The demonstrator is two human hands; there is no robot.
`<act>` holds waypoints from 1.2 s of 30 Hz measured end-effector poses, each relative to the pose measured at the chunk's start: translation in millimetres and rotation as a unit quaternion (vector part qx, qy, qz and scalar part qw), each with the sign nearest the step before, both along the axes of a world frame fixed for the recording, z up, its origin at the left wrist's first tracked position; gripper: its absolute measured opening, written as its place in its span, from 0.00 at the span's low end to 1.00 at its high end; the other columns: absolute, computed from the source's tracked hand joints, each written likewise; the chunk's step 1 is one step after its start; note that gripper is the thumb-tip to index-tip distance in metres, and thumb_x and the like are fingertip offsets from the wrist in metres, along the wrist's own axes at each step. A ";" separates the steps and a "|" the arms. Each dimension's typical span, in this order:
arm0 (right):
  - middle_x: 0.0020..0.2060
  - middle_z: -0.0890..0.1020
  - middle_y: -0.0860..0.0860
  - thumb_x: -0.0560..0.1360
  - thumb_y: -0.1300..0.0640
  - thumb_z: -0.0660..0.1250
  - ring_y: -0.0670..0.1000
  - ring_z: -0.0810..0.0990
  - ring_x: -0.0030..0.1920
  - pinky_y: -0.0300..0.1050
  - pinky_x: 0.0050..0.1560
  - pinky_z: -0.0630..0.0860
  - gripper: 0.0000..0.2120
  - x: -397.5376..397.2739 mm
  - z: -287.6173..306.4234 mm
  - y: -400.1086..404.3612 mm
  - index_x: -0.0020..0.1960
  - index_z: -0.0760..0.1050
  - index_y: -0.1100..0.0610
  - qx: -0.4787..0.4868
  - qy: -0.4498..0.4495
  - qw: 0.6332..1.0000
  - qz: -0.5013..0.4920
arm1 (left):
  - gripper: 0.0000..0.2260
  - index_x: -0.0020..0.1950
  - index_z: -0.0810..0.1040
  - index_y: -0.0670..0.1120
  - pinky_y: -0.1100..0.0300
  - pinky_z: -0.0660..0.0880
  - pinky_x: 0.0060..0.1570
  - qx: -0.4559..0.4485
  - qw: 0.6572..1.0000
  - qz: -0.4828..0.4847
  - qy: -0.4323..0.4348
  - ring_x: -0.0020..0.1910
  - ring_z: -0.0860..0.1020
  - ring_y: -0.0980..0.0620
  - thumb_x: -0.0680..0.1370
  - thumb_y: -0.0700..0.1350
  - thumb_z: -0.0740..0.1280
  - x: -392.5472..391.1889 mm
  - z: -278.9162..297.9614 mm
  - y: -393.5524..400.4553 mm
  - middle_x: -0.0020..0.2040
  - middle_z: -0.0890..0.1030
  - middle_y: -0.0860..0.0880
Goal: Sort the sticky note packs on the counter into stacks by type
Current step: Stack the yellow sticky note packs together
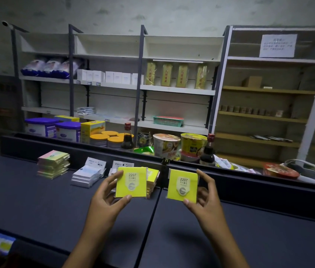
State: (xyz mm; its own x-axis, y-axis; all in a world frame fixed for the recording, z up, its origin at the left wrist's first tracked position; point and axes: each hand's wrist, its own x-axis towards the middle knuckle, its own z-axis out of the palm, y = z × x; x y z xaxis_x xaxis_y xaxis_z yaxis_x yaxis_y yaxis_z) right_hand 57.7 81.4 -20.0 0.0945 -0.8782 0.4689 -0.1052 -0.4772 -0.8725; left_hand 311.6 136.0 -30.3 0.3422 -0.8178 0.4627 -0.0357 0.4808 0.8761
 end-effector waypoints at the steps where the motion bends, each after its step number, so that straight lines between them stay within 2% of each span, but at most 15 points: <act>1: 0.56 0.82 0.52 0.72 0.72 0.72 0.46 0.84 0.55 0.38 0.49 0.81 0.40 0.1 0.7 -6.1 0.68 0.65 0.34 0.002 0.000 1.000 -0.003 | 0.28 0.64 0.77 0.57 0.59 0.81 0.52 -0.001 1.000 -0.001 -0.002 0.57 0.81 0.59 0.72 0.31 0.73 0.7 1.0 -7.0 0.55 0.82 0.63; 4: 0.56 0.82 0.52 0.72 0.72 0.72 0.46 0.84 0.55 0.38 0.49 0.81 0.40 4.0 3.8 -23.6 0.68 0.65 0.34 0.003 0.000 1.000 -0.012 | 0.28 0.63 0.77 0.57 0.61 0.81 0.50 -0.002 1.000 -0.004 -0.006 0.56 0.81 0.60 0.72 0.30 0.73 6.1 3.8 -28.1 0.55 0.83 0.59; 7: 0.55 0.82 0.51 0.72 0.72 0.72 0.46 0.84 0.55 0.37 0.47 0.81 0.41 13.0 6.9 -39.5 0.66 0.65 0.31 0.002 0.002 1.000 -0.026 | 0.27 0.64 0.77 0.57 0.54 0.81 0.52 -0.005 1.000 -0.018 -0.004 0.55 0.82 0.55 0.72 0.30 0.73 16.9 6.7 -50.2 0.58 0.82 0.52; 8: 0.55 0.82 0.51 0.72 0.72 0.72 0.46 0.84 0.55 0.38 0.47 0.81 0.41 16.4 7.9 -44.7 0.66 0.65 0.30 0.001 0.003 0.999 -0.032 | 0.27 0.63 0.78 0.57 0.53 0.81 0.51 -0.006 1.000 -0.025 -0.002 0.55 0.83 0.54 0.72 0.30 0.72 20.8 8.3 -57.5 0.58 0.81 0.52; 11: 0.55 0.83 0.51 0.72 0.71 0.73 0.46 0.84 0.54 0.41 0.48 0.82 0.41 28.2 11.7 -60.2 0.66 0.65 0.29 -0.001 0.005 0.999 -0.050 | 0.28 0.62 0.78 0.60 0.65 0.80 0.41 -0.008 0.999 -0.043 -0.010 0.54 0.82 0.61 0.72 0.31 0.73 34.8 13.2 -79.5 0.59 0.79 0.55; 17: 0.55 0.82 0.48 0.72 0.68 0.74 0.42 0.83 0.54 0.36 0.46 0.81 0.39 53.8 25.0 -86.2 0.67 0.65 0.31 0.006 0.014 0.998 -0.063 | 0.29 0.65 0.76 0.59 0.73 0.77 0.43 -0.014 0.998 -0.048 -0.038 0.55 0.80 0.64 0.71 0.33 0.74 64.5 18.0 -116.2 0.60 0.79 0.55; 22: 0.55 0.82 0.48 0.72 0.67 0.74 0.46 0.83 0.55 0.41 0.49 0.82 0.39 71.6 33.2 -98.9 0.68 0.64 0.31 0.012 0.031 0.997 -0.068 | 0.28 0.66 0.75 0.57 0.74 0.76 0.45 -0.013 0.997 -0.062 -0.038 0.57 0.79 0.65 0.72 0.33 0.74 79.4 17.9 -131.9 0.60 0.80 0.57; 25: 0.54 0.82 0.49 0.72 0.67 0.75 0.45 0.83 0.52 0.40 0.47 0.82 0.39 80.8 36.7 -103.8 0.68 0.64 0.33 0.013 0.039 0.997 -0.067 | 0.28 0.66 0.75 0.57 0.72 0.77 0.47 -0.017 0.997 -0.071 -0.034 0.59 0.79 0.61 0.72 0.33 0.74 84.2 19.6 -135.0 0.61 0.80 0.56; 28: 0.54 0.81 0.50 0.71 0.66 0.75 0.47 0.84 0.52 0.45 0.52 0.83 0.38 88.2 38.9 -108.0 0.69 0.65 0.36 0.018 0.046 0.997 -0.065 | 0.28 0.66 0.75 0.56 0.73 0.76 0.45 -0.018 0.997 -0.071 -0.026 0.58 0.80 0.60 0.72 0.32 0.73 88.2 18.9 -135.6 0.61 0.80 0.54; 31: 0.53 0.83 0.50 0.71 0.64 0.77 0.47 0.84 0.52 0.44 0.51 0.82 0.36 93.5 40.8 -113.2 0.69 0.65 0.38 0.028 0.052 0.997 -0.055 | 0.29 0.67 0.75 0.56 0.73 0.77 0.45 -0.022 0.997 -0.067 -0.019 0.59 0.80 0.58 0.72 0.32 0.73 89.3 17.6 -134.7 0.62 0.80 0.53; 34: 0.53 0.85 0.50 0.70 0.60 0.78 0.47 0.84 0.52 0.42 0.49 0.82 0.34 98.3 41.2 -120.0 0.68 0.66 0.41 0.050 0.058 0.996 -0.042 | 0.29 0.67 0.75 0.55 0.74 0.76 0.45 -0.025 0.998 -0.062 -0.006 0.58 0.79 0.64 0.72 0.31 0.73 90.6 15.9 -133.3 0.62 0.80 0.53; 36: 0.53 0.85 0.49 0.69 0.57 0.79 0.48 0.84 0.54 0.42 0.50 0.81 0.33 101.7 40.1 -124.5 0.68 0.67 0.43 0.066 0.060 0.995 -0.034 | 0.28 0.67 0.76 0.55 0.74 0.76 0.45 -0.026 0.998 -0.059 0.005 0.58 0.79 0.64 0.72 0.31 0.73 92.5 13.9 -132.6 0.62 0.80 0.54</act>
State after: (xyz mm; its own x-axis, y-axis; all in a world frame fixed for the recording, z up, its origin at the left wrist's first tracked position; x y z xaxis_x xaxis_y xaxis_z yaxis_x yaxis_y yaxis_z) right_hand 159.4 -43.1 20.1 0.0809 -0.9376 0.3381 -0.2411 -0.3475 -0.9061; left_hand 404.1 3.3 -16.4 0.2503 -0.8279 0.5019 0.0320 0.5252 0.8504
